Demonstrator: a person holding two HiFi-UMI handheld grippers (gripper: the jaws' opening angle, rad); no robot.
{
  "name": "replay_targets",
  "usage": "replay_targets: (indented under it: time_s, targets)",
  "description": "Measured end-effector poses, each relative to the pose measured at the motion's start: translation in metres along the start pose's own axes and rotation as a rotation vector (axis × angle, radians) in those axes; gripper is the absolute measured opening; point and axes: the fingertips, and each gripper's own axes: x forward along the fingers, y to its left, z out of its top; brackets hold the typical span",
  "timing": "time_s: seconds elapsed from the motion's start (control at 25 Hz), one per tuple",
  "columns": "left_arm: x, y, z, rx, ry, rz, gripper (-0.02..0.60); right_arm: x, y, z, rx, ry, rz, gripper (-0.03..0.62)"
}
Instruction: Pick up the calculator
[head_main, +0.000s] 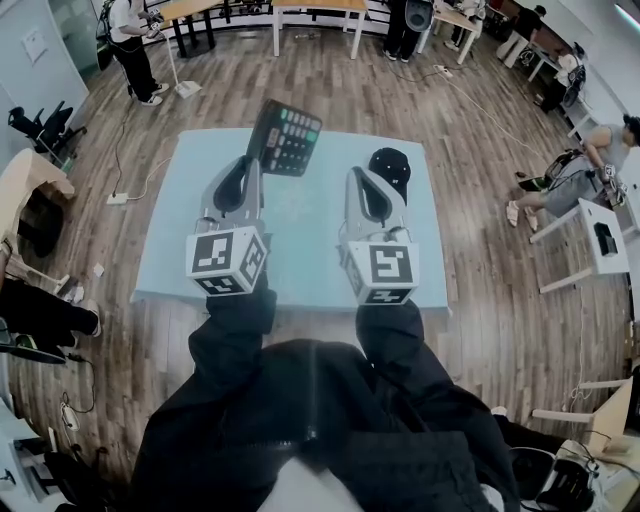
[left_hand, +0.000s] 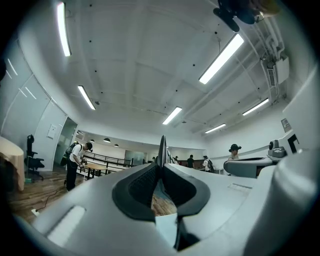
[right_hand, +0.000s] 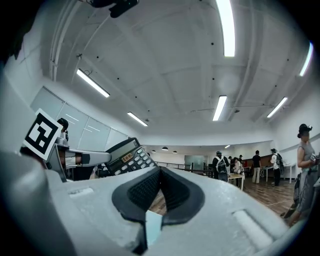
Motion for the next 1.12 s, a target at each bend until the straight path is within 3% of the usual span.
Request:
replay_targets:
  time_s: [1.12]
  targets:
    - [0.007, 0.004, -0.001, 0.023, 0.006, -0.013, 0.045, 0.014, 0.009, 0.002, -0.018, -0.015, 0.014, -0.002]
